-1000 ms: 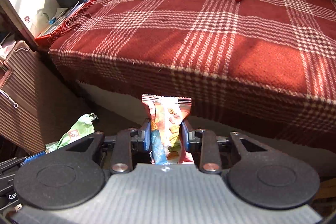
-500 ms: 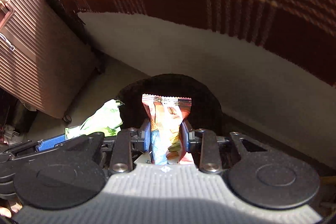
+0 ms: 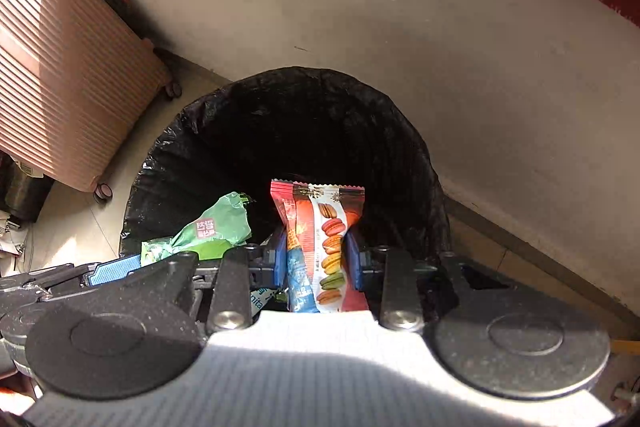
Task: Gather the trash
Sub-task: 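Open both tools to drop the wrappers into the trash bin, then move both open tools back over the blanket toward the gold foil bag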
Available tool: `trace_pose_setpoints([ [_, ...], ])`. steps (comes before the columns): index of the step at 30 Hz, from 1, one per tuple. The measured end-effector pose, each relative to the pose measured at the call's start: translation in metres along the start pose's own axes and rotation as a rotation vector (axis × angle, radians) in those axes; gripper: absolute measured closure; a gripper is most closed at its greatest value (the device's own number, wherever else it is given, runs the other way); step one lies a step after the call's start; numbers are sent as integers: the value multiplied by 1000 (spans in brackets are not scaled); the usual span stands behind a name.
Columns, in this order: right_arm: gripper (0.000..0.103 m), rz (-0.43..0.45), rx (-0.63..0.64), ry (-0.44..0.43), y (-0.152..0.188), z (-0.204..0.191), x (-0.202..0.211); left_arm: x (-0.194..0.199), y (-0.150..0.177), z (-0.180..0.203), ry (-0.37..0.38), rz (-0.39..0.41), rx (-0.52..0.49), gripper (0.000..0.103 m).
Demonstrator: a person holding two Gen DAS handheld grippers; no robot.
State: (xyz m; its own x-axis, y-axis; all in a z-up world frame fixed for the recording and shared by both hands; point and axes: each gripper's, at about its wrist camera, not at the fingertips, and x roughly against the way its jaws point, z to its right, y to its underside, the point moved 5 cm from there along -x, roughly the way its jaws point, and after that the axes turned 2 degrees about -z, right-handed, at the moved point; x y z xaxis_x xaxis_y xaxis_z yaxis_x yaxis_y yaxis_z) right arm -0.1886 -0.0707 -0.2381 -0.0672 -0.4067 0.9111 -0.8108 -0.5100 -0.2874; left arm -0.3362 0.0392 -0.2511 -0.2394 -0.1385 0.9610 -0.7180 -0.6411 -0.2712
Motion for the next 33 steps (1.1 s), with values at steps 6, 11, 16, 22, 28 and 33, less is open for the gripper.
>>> trace_pose_setpoints([
  [6, 51, -16, -5, -7, 1, 3, -9, -14, 4, 0, -6, -40, 12, 57],
  [11, 43, -17, -11, -14, 3, 6, -9, -11, 4, 4, -30, -37, -3, 37],
  [16, 39, -5, -16, -17, 1, 5, -5, -3, 0, 6, -24, -25, -5, 27],
  [22, 38, 21, -15, -14, -5, 2, 11, 12, -7, 9, -20, -12, -10, 27],
  [28, 37, 81, -7, -9, -16, -5, 48, 56, -21, 16, -11, 48, -29, 26],
  [33, 37, 179, 14, -5, -33, -16, 106, 116, -49, 26, 12, 149, -80, 20],
])
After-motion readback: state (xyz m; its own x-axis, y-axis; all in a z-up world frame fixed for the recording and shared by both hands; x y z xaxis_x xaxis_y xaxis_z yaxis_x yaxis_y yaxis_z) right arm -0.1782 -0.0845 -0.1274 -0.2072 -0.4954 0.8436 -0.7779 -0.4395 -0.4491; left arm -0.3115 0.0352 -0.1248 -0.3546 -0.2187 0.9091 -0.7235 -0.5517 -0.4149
